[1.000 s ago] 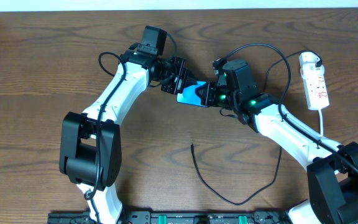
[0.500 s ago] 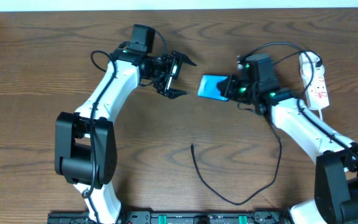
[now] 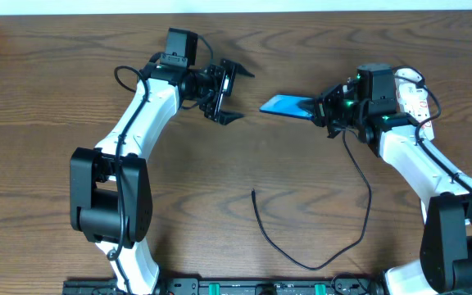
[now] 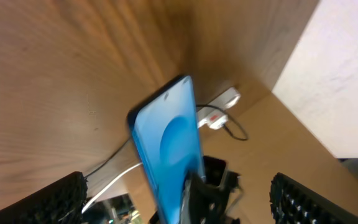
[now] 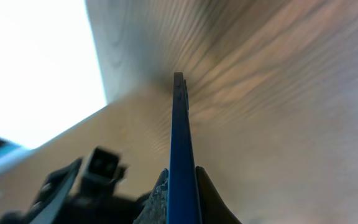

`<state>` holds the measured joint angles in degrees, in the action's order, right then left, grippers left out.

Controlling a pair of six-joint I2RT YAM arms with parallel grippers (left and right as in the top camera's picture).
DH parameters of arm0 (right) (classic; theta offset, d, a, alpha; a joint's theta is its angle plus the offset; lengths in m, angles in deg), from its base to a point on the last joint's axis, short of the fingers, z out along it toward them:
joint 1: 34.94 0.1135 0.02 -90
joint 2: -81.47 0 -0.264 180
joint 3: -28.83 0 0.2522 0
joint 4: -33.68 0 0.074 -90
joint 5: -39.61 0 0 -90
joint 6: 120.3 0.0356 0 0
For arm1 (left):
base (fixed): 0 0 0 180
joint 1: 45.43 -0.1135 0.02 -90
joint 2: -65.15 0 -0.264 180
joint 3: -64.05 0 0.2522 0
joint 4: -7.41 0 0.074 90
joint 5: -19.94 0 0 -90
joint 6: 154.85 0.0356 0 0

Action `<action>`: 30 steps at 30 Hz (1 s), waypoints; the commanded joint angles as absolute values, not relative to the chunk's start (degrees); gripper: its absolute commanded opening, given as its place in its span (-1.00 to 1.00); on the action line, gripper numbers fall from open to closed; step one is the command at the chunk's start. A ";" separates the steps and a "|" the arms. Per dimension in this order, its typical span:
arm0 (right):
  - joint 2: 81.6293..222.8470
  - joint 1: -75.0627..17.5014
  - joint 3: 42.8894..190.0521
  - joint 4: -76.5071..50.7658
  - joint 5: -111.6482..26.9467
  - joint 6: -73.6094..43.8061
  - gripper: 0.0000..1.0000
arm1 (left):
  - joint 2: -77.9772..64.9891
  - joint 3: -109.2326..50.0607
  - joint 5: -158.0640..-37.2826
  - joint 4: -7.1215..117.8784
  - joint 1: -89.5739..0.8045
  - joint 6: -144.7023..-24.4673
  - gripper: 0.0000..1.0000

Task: Plug charger to phone and switch on socket

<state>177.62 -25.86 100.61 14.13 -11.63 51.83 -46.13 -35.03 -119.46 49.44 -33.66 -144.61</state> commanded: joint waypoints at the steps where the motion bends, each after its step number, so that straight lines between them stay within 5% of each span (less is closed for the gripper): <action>1: 176.99 -25.84 101.88 17.26 -2.06 66.56 -0.97 | -44.01 -35.12 -118.55 47.48 -33.90 -150.45 0.87; 16: 176.99 -21.47 101.88 28.54 -3.61 85.51 -0.98 | -44.01 -35.12 -113.89 42.78 -31.43 -156.53 0.99; 30: 176.99 -19.66 101.88 30.22 -6.78 86.19 -0.97 | -44.03 -35.12 -112.06 41.79 -28.96 -156.02 0.99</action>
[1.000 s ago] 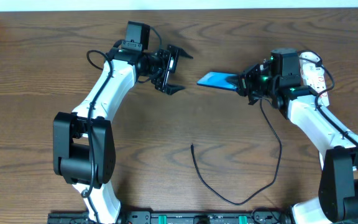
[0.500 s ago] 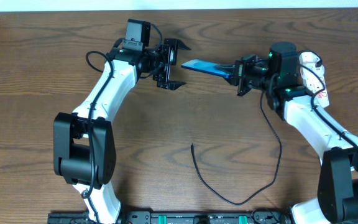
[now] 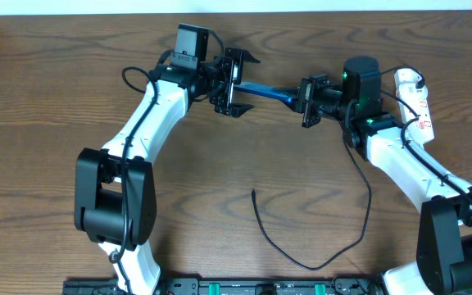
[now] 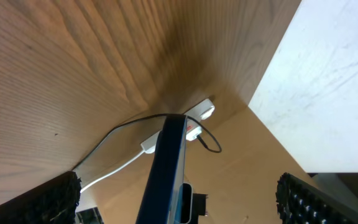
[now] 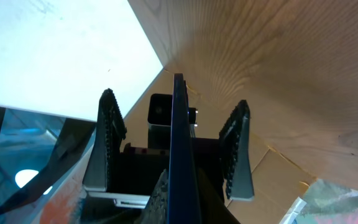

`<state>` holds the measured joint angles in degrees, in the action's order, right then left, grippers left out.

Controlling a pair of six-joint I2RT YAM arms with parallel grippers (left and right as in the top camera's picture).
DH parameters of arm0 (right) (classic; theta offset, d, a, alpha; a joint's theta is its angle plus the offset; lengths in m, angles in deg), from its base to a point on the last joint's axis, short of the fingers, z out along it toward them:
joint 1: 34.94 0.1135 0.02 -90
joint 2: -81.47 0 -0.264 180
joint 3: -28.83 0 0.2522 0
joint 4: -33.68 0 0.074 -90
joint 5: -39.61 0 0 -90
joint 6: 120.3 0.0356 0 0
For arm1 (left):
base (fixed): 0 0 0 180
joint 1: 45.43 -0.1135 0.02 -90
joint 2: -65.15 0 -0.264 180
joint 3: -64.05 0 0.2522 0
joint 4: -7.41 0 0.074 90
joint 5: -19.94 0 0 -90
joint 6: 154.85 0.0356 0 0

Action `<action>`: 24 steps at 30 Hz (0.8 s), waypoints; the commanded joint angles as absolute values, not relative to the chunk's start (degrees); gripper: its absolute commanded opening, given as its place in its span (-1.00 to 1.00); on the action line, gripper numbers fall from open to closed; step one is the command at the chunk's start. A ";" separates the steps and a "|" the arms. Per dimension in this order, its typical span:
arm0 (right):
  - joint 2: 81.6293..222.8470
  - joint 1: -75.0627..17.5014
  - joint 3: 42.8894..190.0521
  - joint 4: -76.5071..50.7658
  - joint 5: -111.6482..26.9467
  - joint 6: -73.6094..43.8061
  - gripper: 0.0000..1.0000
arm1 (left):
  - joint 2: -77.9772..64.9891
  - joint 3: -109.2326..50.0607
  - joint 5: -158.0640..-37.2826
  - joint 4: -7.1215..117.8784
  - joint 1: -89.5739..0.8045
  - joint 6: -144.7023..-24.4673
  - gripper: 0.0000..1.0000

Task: Plug charger to phone and switch on socket

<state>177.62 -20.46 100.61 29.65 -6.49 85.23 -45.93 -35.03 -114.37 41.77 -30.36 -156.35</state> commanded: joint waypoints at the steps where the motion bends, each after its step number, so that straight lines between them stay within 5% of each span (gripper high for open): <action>1: 176.99 -19.52 101.88 30.22 -6.82 86.19 -0.98 | -44.03 -35.12 -111.31 41.82 -28.66 -155.91 0.99; 24: 176.99 -18.74 101.88 30.00 -13.93 74.62 -0.97 | -44.03 -35.12 -106.37 41.82 -26.98 -150.60 0.99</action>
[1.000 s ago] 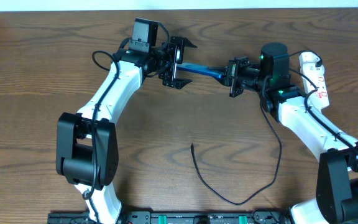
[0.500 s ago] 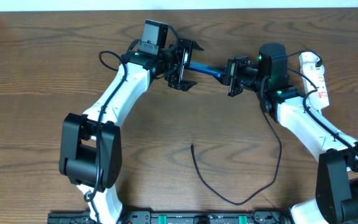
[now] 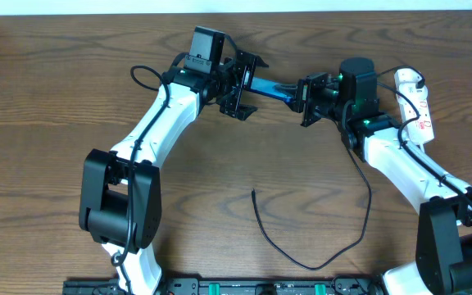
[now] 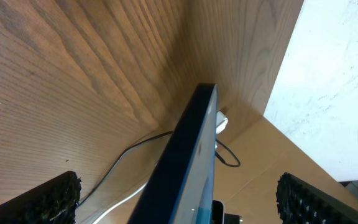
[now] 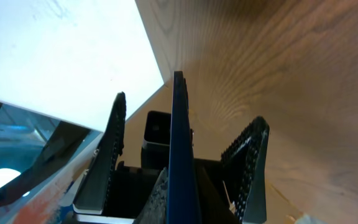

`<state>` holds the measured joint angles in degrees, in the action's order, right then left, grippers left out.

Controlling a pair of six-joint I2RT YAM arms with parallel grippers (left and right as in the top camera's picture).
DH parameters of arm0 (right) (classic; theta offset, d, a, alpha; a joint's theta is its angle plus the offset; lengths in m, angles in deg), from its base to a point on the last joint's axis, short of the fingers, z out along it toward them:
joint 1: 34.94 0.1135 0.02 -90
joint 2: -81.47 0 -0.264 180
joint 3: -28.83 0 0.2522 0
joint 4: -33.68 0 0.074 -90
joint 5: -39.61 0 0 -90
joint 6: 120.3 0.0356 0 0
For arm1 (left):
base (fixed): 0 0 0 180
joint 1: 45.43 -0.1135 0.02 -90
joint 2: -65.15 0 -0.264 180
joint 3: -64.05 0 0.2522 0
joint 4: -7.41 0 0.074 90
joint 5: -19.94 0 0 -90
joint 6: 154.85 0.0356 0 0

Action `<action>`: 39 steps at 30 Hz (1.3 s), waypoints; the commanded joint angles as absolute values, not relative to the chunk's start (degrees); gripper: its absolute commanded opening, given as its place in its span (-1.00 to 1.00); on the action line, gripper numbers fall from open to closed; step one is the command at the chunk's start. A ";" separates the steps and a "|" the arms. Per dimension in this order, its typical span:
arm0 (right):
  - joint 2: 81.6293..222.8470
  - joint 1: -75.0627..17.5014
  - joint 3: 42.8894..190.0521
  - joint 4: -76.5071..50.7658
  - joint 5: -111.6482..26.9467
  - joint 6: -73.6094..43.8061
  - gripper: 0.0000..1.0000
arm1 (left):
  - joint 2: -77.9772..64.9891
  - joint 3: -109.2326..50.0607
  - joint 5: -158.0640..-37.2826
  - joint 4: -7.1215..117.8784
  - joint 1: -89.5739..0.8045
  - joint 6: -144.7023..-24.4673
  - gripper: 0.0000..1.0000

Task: Plug charger to phone and switch on socket

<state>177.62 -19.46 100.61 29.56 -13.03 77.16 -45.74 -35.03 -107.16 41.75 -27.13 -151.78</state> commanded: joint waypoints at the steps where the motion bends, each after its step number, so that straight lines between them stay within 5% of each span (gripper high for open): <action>1: 176.99 -18.67 101.88 30.00 -14.06 74.65 -0.98 | -44.03 -35.12 -106.37 41.82 -26.98 -150.63 1.00; 23: 176.99 -15.44 101.88 29.50 -18.84 80.02 -0.98 | -44.03 -35.12 -103.82 41.82 -26.98 -150.65 0.99; 32: 176.99 -15.39 101.88 29.52 -18.78 83.10 -0.98 | -44.03 -35.12 -103.84 41.82 -26.98 -150.80 0.36; 39: 176.99 -15.22 101.88 29.59 -18.78 85.79 -0.97 | -44.03 -35.12 -103.86 41.82 -26.98 -152.44 0.26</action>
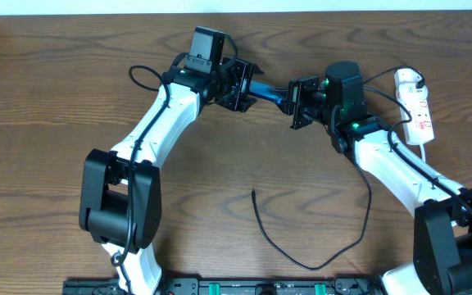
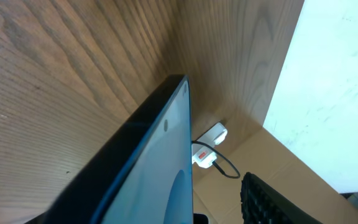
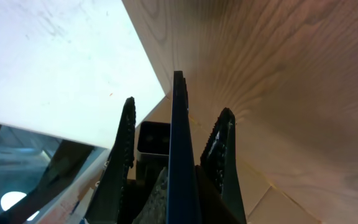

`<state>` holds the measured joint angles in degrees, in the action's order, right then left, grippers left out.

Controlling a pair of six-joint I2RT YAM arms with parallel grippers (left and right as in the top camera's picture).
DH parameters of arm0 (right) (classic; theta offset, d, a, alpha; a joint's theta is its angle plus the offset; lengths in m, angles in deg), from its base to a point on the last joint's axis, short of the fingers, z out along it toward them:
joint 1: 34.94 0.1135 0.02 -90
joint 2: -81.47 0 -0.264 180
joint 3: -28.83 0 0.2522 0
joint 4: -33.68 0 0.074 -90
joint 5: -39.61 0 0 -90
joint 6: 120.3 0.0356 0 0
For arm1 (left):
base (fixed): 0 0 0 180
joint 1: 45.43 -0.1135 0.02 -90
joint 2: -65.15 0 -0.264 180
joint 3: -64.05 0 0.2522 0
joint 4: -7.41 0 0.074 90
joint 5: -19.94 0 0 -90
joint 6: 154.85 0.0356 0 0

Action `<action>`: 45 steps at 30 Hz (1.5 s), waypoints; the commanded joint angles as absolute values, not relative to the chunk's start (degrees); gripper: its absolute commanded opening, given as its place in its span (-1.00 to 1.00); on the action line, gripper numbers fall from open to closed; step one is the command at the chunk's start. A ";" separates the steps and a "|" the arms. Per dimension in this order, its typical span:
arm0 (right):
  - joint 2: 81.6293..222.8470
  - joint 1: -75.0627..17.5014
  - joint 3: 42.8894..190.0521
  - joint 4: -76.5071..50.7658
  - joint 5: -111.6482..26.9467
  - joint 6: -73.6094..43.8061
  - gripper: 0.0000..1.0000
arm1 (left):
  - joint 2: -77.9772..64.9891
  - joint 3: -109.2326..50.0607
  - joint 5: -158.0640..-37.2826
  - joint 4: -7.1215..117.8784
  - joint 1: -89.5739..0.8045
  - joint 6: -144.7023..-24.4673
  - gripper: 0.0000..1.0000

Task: Plug charger to phone and switch on socket

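The blue phone hangs above the table on its edge, its right end pinched in my right gripper, which is shut on it. Its left end lies between the fingers of my left gripper. In the right wrist view those two fingers stand either side of the phone with a gap on each side. In the left wrist view the phone fills the lower left, and one finger is apart from it. The black charger cable lies on the table with its free end loose.
A white socket strip lies at the far right of the wooden table, also visible in the left wrist view with a plug in it. The table's back edge meets a white wall close behind both grippers.
The left gripper's fingers stand closer together around the phone's left end. The right gripper with the phone has shifted a little to the left, putting the phone deeper between them.
At first my right gripper held the phone flat, apart from the open left gripper. Then the phone stood on edge with its tip between the left fingers. The left gripper was later further over it, and now its fingers are narrower around it.
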<state>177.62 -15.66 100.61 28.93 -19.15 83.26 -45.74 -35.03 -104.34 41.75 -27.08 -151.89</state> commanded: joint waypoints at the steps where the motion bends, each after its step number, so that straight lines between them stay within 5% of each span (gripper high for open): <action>1: 176.99 -15.22 101.88 29.61 -18.80 85.90 -0.98 | -44.03 -35.12 -103.86 41.82 -26.98 -152.44 0.26; 20: 176.99 -15.22 101.88 32.56 -20.09 85.16 -0.98 | -44.03 -35.12 -103.84 41.82 -26.98 -154.80 0.25; 27: 176.99 -15.04 101.88 32.56 -20.00 85.18 -0.98 | -44.03 -35.12 -103.86 41.82 -26.98 -154.80 -0.17; 45: 176.99 -14.58 101.88 32.58 -19.61 85.60 -0.98 | -44.03 -35.12 -103.84 41.82 -26.98 -154.78 -0.80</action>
<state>177.62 -14.93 100.61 31.44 -20.29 87.59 -45.72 -35.03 -104.16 40.96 -27.08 -154.43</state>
